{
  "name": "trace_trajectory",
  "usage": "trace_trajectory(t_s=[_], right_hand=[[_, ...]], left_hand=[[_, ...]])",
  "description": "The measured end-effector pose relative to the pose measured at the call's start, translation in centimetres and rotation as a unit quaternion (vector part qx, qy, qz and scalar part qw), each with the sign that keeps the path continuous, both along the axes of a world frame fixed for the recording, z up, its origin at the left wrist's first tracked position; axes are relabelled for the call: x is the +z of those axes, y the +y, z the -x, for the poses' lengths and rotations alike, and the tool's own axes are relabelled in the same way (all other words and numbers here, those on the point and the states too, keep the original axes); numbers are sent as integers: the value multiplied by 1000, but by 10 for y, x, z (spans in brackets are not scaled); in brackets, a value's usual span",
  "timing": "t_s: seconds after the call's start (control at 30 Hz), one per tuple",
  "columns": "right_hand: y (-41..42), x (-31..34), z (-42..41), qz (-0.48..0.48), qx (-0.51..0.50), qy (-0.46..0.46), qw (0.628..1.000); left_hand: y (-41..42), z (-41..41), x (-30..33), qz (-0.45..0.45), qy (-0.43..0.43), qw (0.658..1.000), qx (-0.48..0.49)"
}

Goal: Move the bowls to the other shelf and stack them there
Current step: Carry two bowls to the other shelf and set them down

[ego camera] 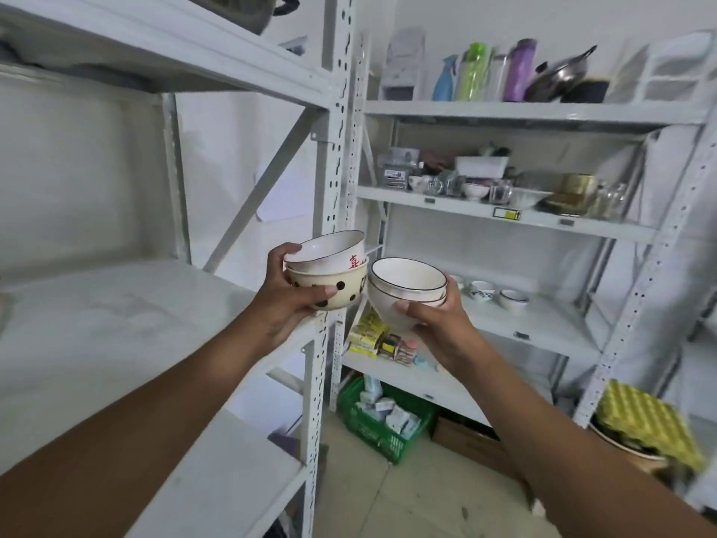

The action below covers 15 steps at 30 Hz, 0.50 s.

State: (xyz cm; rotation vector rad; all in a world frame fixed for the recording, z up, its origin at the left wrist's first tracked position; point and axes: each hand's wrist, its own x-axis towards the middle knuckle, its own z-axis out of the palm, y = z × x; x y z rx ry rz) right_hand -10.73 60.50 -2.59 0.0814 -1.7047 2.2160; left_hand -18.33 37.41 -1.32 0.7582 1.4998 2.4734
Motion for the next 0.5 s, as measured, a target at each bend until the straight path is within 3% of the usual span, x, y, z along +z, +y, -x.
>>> trace_trajectory(t_s=[0.5], right_hand=[[154, -31, 17, 14, -139, -13, 990]], left_hand=[[157, 46, -21, 21, 11, 1000, -15]])
